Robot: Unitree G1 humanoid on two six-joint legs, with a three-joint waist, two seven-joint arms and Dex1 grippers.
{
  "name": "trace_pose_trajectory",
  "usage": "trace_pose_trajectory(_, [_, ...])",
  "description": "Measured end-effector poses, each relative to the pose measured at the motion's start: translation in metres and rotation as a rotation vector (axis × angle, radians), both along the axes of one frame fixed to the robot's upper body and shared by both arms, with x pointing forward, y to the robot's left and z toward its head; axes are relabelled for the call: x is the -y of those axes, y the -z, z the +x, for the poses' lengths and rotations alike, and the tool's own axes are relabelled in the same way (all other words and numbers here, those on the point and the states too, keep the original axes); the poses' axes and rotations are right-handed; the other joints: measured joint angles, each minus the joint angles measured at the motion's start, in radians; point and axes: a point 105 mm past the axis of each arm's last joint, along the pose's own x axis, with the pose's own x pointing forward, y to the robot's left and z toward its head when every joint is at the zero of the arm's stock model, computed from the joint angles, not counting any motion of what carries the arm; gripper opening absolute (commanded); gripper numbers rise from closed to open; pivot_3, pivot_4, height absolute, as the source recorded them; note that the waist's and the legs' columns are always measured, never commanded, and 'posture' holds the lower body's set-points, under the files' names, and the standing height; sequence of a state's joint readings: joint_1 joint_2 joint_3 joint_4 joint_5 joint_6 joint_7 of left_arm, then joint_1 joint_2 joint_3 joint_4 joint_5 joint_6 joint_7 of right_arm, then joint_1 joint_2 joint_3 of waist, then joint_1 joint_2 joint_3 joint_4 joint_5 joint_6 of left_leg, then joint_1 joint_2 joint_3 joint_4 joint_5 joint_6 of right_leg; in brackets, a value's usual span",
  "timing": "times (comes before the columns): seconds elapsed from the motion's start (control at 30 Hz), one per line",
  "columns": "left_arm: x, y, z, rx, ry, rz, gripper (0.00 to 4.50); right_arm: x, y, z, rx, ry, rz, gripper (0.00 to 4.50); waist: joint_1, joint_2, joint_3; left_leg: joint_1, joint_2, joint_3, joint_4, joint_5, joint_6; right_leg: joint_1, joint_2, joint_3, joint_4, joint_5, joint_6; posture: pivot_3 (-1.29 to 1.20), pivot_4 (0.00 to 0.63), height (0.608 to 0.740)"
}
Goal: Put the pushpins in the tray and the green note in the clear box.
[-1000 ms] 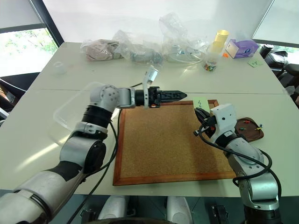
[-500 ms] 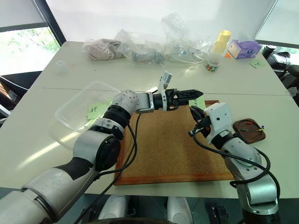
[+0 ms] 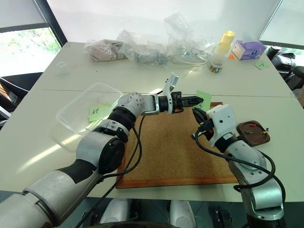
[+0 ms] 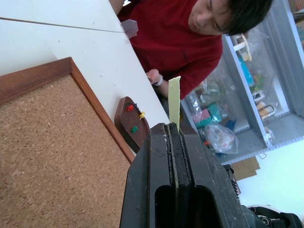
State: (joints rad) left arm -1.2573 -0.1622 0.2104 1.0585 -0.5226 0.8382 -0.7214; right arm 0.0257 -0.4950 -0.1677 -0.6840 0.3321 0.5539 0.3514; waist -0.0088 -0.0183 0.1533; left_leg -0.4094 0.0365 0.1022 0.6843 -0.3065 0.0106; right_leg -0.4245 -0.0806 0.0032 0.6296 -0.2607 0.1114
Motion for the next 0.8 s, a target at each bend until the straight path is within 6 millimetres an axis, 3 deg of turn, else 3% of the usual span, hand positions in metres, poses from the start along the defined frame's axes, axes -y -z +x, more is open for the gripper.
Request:
trace_pose_trajectory(0.33, [-0.004,0.017,0.001,0.047,-0.005,0.061,0.09,0.000,0.000,-0.003,0.001,0.012,-0.006,0.00,0.000,0.000,0.000,0.000,0.000,0.000,0.000,0.000,0.000,0.000,0.000,0.000,0.000,0.000,0.000,0.00,0.150,0.740])
trace_pose_trajectory(0.57, [-0.011,0.023,0.006,0.077,-0.035,0.093,0.09,0.001,-0.015,-0.010,0.068,0.066,0.058,0.00,0.001,0.000,0.000,0.000,0.000,-0.001,0.000,0.000,0.000,0.000,0.000,0.000,0.000,0.000,0.000,0.00,0.150,0.740])
trace_pose_trajectory(0.7, [-0.013,0.026,0.006,0.039,-0.043,0.088,0.09,0.025,-0.024,-0.011,0.093,0.193,0.241,0.00,0.003,0.000,0.000,0.000,0.000,-0.001,0.000,0.000,0.000,0.001,0.000,-0.001,0.000,0.000,0.000,0.00,0.150,0.740])
trace_pose_trajectory(0.8, [-0.018,0.018,0.005,0.057,-0.042,0.056,0.09,0.060,-0.023,-0.012,0.084,0.339,0.314,0.00,0.002,0.000,0.000,0.000,0.000,-0.001,0.000,0.000,0.000,0.001,-0.001,-0.001,0.001,0.000,0.000,0.00,0.150,0.740])
